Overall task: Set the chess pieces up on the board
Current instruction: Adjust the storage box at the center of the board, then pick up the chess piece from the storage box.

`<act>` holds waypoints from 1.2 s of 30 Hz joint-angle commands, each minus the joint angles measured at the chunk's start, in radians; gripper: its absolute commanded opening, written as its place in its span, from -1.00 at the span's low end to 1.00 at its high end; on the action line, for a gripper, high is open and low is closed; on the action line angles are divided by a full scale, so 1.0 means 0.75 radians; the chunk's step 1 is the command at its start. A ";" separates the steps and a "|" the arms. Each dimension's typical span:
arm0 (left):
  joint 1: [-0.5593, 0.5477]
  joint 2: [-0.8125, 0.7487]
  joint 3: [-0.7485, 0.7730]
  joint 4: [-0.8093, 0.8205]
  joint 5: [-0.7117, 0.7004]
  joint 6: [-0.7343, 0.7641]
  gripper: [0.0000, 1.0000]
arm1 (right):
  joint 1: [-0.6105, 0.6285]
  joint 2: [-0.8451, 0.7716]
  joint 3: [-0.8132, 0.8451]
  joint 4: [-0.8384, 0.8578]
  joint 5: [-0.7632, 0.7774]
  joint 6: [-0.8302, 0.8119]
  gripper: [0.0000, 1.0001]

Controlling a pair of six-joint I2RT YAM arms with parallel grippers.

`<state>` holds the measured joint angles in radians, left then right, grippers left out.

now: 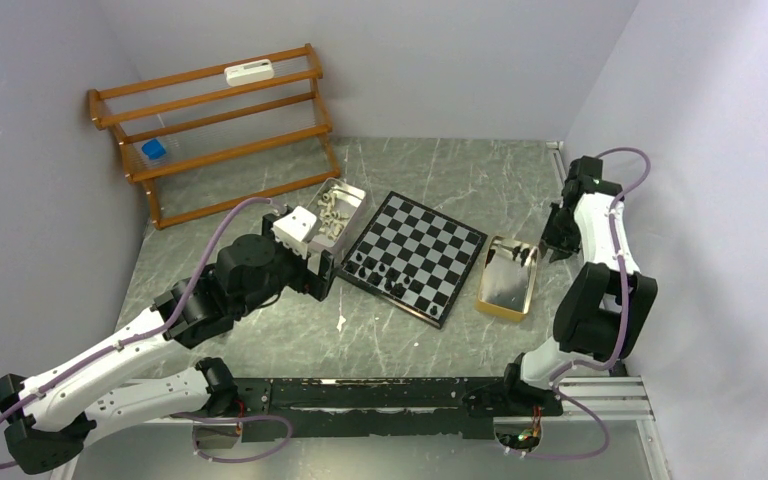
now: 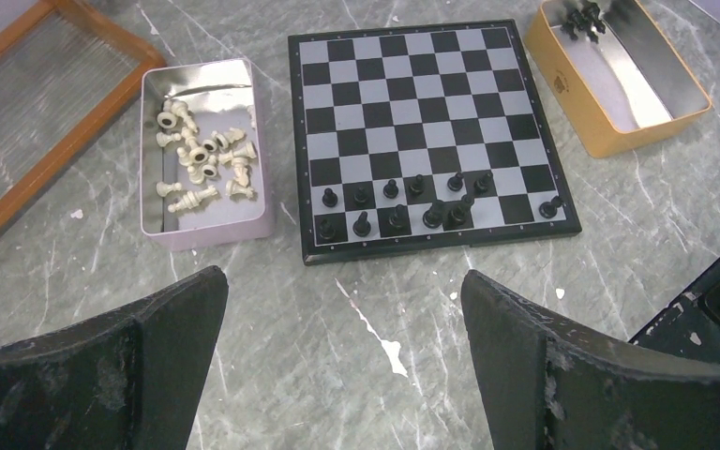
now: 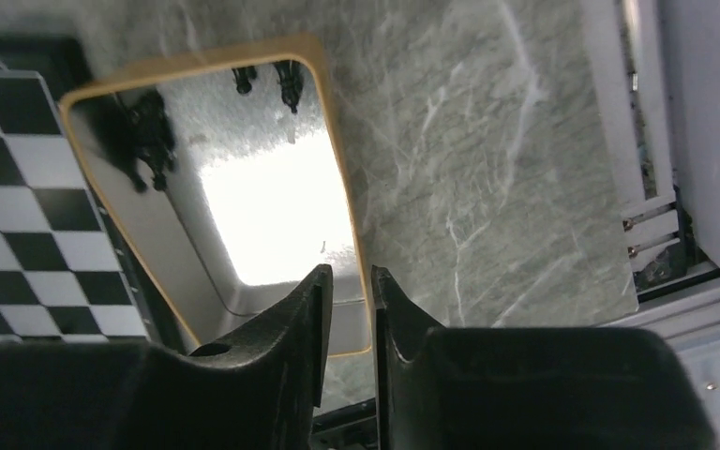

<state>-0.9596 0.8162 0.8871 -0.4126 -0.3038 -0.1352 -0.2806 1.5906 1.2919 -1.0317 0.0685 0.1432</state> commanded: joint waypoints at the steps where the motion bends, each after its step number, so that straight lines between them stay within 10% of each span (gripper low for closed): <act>1: -0.016 -0.001 0.001 -0.012 -0.010 0.007 0.99 | -0.005 -0.054 0.099 -0.054 0.073 0.194 -0.50; 15: -0.018 0.016 -0.005 -0.013 -0.061 0.015 0.99 | 0.197 -0.287 -0.349 0.589 0.049 0.415 -0.71; 36: -0.017 0.057 -0.012 -0.011 -0.097 0.019 0.99 | 0.239 -0.182 -0.618 1.012 0.213 0.452 -0.49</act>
<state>-0.9661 0.8589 0.8871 -0.4168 -0.3565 -0.1345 -0.1009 1.4574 0.8692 -0.3599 0.1890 0.4511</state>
